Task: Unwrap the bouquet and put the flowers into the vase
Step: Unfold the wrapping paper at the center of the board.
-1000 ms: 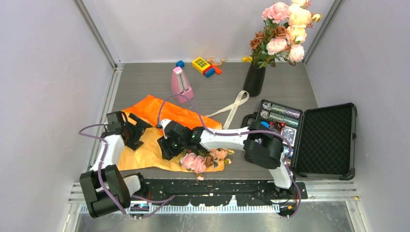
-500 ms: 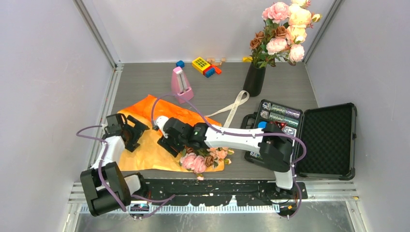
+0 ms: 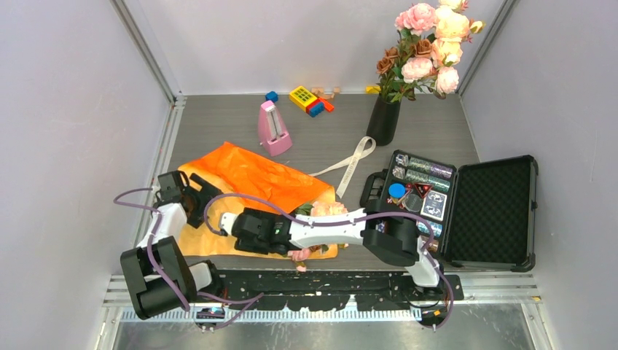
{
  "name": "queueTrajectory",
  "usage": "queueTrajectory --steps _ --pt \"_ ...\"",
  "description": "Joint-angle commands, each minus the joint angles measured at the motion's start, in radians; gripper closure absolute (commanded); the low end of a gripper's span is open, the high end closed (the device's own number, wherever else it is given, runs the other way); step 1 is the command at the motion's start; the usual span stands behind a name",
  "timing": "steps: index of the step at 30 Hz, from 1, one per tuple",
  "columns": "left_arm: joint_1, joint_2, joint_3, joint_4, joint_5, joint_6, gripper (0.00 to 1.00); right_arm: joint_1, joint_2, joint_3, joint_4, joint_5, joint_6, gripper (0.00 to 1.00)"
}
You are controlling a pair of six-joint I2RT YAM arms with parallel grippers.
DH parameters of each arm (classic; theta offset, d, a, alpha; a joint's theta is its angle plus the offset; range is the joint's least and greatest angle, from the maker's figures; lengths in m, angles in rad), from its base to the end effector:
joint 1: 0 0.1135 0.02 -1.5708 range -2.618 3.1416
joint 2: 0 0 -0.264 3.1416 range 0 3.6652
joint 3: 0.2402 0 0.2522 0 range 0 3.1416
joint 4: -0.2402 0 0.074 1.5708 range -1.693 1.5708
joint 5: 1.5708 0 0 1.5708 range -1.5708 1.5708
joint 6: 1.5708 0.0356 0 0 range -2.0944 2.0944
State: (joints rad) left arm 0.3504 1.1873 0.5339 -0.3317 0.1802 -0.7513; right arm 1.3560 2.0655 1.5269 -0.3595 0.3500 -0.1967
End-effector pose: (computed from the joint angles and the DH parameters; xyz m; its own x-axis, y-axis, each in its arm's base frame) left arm 0.2017 0.0669 0.1662 -0.4050 -0.8630 -0.3020 -0.7130 0.5049 -0.4865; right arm 0.1086 0.4403 0.1877 0.0070 -0.8294 -0.5587 -0.8880 0.2518 -0.3848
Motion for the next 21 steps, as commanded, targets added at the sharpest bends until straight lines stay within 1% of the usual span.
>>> queueTrajectory --steps 1,4,8,9,10,13,14,15,16,17,18,19,20,21 --pt "0.013 0.027 -0.008 0.047 0.025 0.014 0.0 0.023 0.038 0.016 0.086 0.132 -0.103 0.27" --pt "0.018 0.025 -0.01 0.046 0.03 0.017 0.0 0.034 0.066 0.02 0.116 0.215 -0.131 0.28" --pt "0.027 0.018 -0.012 0.041 0.03 0.024 0.0 0.035 0.068 0.022 0.146 0.29 -0.141 0.35" --pt "0.03 0.015 -0.011 0.039 0.031 0.026 0.0 0.035 0.066 0.024 0.149 0.295 -0.142 0.38" --pt "0.032 0.017 -0.009 0.037 0.033 0.027 0.0 0.035 0.067 0.031 0.151 0.307 -0.147 0.43" --pt "0.039 0.013 -0.01 0.036 0.041 0.027 0.0 0.035 0.077 0.045 0.148 0.322 -0.158 0.52" --pt "0.041 0.012 -0.01 0.034 0.041 0.027 0.0 0.035 0.077 0.048 0.148 0.327 -0.162 0.6" --pt "0.043 0.01 -0.01 0.033 0.041 0.028 0.0 0.035 0.077 0.05 0.147 0.331 -0.164 0.65" --pt "0.044 0.009 -0.01 0.033 0.041 0.029 0.0 0.035 0.075 0.053 0.147 0.339 -0.165 0.77" --pt "0.045 0.007 -0.011 0.033 0.039 0.029 0.0 0.035 0.071 0.054 0.147 0.344 -0.165 0.82" --pt "0.047 0.006 -0.013 0.033 0.039 0.029 0.0 0.035 0.062 0.056 0.146 0.349 -0.163 0.9" --pt "0.048 0.006 -0.013 0.033 0.038 0.03 0.0 0.035 0.055 0.056 0.148 0.351 -0.162 0.93" --pt "0.049 0.005 -0.014 0.033 0.038 0.029 0.0 0.035 0.042 0.058 0.147 0.35 -0.156 0.99" --pt "0.048 0.006 -0.015 0.034 0.039 0.029 0.0 0.035 0.028 0.06 0.148 0.349 -0.152 0.99"
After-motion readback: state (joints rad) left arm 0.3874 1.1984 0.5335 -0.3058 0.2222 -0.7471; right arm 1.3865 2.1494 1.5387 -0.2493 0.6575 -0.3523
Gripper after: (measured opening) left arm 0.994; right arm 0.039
